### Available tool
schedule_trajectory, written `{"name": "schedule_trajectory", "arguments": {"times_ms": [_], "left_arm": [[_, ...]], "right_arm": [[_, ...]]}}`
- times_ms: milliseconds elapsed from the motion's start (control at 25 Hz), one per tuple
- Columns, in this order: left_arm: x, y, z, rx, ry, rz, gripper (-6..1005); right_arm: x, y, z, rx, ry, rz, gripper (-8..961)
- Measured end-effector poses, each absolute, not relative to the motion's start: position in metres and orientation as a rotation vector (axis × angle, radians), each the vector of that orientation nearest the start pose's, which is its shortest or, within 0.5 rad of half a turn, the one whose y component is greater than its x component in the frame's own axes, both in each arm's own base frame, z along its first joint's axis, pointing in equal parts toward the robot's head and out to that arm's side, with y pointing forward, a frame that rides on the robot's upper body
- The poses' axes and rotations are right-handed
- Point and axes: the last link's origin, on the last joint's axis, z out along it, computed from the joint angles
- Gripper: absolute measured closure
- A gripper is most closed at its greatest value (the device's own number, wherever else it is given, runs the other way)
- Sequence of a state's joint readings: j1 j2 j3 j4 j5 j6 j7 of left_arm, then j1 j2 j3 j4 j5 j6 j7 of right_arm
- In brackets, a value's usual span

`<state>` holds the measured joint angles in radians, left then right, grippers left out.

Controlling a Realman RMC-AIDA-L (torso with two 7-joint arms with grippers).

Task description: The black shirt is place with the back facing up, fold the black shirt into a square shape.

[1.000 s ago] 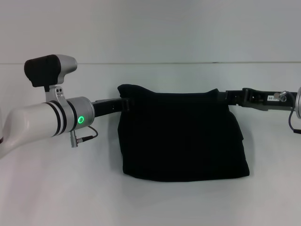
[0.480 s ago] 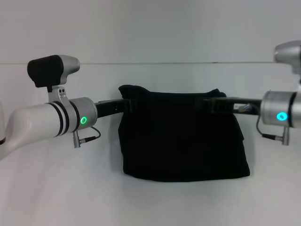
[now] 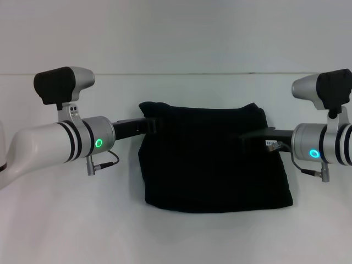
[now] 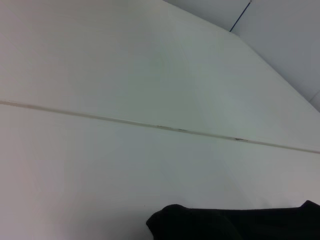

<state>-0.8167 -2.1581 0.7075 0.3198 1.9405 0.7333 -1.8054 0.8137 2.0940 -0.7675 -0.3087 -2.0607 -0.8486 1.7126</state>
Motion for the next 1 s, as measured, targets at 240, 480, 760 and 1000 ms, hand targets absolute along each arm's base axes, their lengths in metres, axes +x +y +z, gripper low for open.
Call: {"name": "schedule_trajectory", "arguments": {"times_ms": [240, 480, 760, 1000], "left_arm": [[-0.24, 0.417, -0.08, -2.149, -1.34, -0.546, 923], [-0.241, 0.417, -0.08, -2.155, -1.342, -0.549, 916], [-0.24, 0.416, -0.08, -2.165, -1.343, -0.555, 908], [-0.239, 0.417, -0.079, -2.166, -1.338, -0.557, 902]], "right_arm": [[0.244, 0.408, -0.064, -2.394, 1.034, 0.5, 954], [0.246, 0.418, -0.052, -2.319, 1.068, 0.53, 954], [0.252, 0.427, -0.061, -2.257, 1.124, 0.336, 954], [0.252, 0.428, -0.064, -2.255, 1.098, 0.3, 954]]}}
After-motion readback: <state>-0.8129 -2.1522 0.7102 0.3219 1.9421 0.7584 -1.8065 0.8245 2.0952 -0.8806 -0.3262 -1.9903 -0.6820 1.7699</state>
